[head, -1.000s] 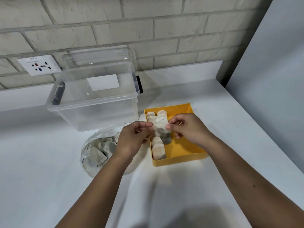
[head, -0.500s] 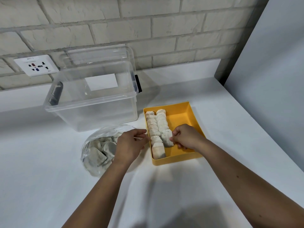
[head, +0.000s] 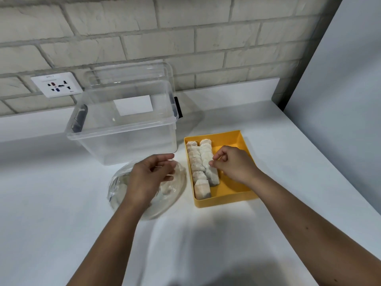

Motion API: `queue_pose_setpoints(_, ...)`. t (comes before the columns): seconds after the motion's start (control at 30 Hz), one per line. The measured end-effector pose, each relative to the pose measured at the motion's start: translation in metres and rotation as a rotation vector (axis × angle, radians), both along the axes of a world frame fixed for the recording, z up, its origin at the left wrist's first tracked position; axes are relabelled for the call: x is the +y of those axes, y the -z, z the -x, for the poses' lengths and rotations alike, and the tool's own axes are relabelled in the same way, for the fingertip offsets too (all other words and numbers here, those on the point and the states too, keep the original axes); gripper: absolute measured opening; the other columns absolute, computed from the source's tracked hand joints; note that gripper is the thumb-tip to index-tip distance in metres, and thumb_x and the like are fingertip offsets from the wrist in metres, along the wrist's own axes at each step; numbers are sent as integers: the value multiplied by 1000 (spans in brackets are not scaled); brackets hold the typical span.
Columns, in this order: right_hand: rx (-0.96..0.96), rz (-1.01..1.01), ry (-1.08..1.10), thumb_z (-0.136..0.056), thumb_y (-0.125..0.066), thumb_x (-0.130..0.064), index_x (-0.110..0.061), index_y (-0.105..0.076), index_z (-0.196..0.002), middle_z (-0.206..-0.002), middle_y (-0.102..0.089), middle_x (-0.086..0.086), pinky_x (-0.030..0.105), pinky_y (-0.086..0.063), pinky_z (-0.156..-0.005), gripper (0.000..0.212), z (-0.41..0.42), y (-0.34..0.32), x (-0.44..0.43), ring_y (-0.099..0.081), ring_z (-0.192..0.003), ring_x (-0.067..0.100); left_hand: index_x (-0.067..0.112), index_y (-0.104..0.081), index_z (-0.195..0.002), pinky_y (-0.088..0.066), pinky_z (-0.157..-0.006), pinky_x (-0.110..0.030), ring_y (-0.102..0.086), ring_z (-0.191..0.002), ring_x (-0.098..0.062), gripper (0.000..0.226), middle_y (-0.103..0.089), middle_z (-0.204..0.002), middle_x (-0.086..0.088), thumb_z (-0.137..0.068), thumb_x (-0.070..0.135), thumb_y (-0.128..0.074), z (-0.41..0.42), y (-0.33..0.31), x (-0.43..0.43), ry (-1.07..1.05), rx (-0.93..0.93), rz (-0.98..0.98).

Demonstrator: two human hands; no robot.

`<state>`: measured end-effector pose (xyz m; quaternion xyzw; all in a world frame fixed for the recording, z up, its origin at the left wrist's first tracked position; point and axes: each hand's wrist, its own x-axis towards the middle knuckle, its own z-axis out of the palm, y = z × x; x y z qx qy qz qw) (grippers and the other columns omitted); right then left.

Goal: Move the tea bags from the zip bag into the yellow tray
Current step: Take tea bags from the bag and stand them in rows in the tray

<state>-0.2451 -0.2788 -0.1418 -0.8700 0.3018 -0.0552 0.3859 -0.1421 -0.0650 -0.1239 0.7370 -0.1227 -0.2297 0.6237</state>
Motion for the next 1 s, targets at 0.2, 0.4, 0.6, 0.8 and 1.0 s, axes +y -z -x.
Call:
queue_pose_setpoints(0.2,-236,-262,-100,-86,-71,-33,-23,-66,-93,-88,-67,0,23,-46,-59,13,-14,-32,48,-59,-62,5,24,-76,-98,-53,-79,-17,-71,-80,-11,18,-76,-83,4,-88,8,-72,-21,-11,50,-146,-222,-69)
queue_pose_setpoints(0.4,-235,-394,-242,-90,-66,-16,-19,-68,-95,-88,-69,4,31,-56,-66,5,-35,-23,102,-62,-69,12,22,-77,-96,-40,-68,2,-63,-72,12,18,-73,-77,15,-87,7,-71,-25,3,83,-76,-423,-356)
queue_pose_setpoints(0.6,-59,-107,-363,-88,-65,-14,-17,-68,-115,-111,-69,1,27,-50,-88,27,-60,17,138,-64,-98,15,27,-73,-115,-54,-82,-29,-69,-88,-14,35,-76,-97,7,-83,11,-70,-29,29,86,111,-568,-628)
queue_pose_setpoints(0.8,-5,41,-343,-88,-63,-14,-16,-65,-123,-122,-65,4,26,-44,-95,35,-73,31,144,-60,-111,20,30,-68,-116,-44,-85,-35,-65,-100,-24,34,-73,-105,4,-83,34,-64,-32,49,77,70,-697,-837)
queue_pose_setpoints(1.0,-31,-9,-316,-91,-60,-8,-13,-63,-124,-121,-66,3,26,-48,-95,34,-75,31,143,-63,-106,18,24,-70,-98,-37,-80,-34,-63,-96,-24,15,-68,-99,2,-87,34,-66,-38,60,75,-9,-704,-770)
